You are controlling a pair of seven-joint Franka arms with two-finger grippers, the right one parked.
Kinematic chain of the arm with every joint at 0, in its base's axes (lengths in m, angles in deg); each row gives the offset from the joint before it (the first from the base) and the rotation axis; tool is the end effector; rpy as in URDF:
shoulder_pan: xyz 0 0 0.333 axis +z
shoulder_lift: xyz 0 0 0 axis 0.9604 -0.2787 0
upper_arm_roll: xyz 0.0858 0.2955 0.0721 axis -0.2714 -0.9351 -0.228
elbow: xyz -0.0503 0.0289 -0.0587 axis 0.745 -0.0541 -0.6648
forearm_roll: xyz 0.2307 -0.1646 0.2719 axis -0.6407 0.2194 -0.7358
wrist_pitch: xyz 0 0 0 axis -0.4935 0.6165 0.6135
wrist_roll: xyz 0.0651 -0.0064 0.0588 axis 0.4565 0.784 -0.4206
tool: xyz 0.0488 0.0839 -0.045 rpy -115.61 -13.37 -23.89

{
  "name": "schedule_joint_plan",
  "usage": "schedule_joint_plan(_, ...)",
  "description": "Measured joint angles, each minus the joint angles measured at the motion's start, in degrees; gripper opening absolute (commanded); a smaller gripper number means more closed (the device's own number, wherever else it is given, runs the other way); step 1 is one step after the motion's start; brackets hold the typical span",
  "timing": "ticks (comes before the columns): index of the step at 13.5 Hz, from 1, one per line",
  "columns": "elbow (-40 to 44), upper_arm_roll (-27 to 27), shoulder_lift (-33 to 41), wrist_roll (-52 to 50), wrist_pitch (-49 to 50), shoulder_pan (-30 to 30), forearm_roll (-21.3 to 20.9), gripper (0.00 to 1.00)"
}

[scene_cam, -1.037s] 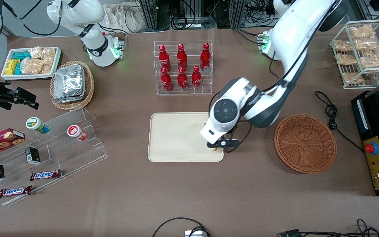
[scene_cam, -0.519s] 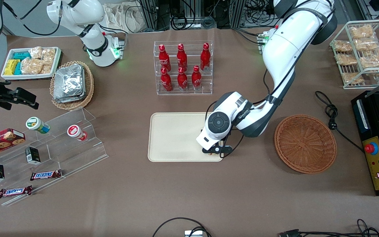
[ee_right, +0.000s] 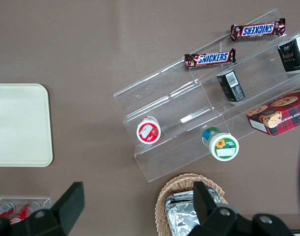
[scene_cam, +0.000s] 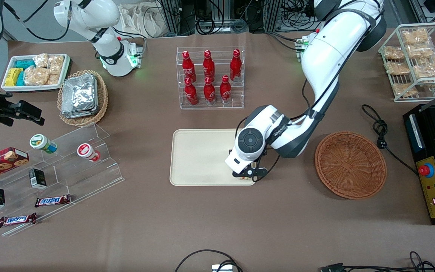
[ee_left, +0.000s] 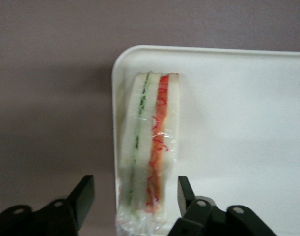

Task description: Place sandwich from basket to tray

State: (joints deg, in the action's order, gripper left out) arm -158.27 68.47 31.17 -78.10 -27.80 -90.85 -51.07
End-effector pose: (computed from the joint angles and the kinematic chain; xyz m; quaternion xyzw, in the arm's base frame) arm 0.5846 -0.4139 0.2722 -0.9948 -0.0206 0.0935 0.0352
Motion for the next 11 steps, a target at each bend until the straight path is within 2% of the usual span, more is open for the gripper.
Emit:
schedule_joint_plan(3,0.5,0.0,5.0,0.0,10.2,3.2,0.2,1.0)
schedule_joint_plan(5,-1.9,0.1,9.2,1.2,12.1,6.6,0.8,1.0)
schedule_joint_plan(8,-11.2,0.2,15.5,1.7,7.8,9.2,1.2,1.0)
schedule_joint_plan(11,-26.6,0.2,24.7,2.1,-3.2,10.8,1.2,1.0)
